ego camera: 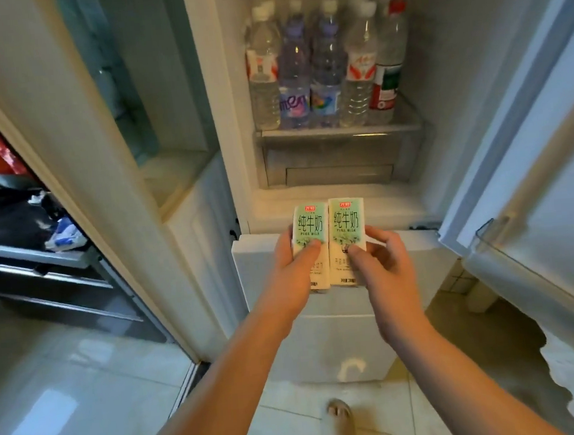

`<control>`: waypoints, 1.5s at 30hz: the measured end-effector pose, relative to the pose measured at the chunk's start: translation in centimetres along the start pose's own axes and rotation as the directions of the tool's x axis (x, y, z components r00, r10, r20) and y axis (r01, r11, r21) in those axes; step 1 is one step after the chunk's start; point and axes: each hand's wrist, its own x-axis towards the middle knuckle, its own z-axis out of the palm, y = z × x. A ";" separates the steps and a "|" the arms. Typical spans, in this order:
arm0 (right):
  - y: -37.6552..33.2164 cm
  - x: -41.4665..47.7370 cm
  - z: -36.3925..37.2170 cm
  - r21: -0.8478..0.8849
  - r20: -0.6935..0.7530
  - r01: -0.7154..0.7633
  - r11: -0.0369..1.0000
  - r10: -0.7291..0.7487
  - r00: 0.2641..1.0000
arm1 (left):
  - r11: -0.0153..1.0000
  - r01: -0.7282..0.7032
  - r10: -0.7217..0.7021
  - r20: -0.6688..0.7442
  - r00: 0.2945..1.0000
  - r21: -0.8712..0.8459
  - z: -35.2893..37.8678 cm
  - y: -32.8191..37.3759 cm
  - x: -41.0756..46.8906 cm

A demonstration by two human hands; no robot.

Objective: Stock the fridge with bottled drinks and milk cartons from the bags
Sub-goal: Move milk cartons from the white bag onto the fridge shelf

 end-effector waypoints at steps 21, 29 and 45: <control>-17.8 26.5 7.2 0.285 -0.034 0.540 0.792 -0.555 0.831 | 0.721 -0.688 0.692 -0.029 0.721 0.078 5.5 22.7 22.2; -27.6 29.7 8.0 0.220 -0.084 0.753 0.620 -0.757 0.648 | 0.501 -0.865 0.866 0.032 0.500 -0.039 7.5 33.2 23.5; -41.1 39.2 5.8 -0.240 -0.039 0.682 0.691 -0.709 0.705 | 0.538 -0.843 0.839 0.089 0.537 0.003 13.2 48.7 29.3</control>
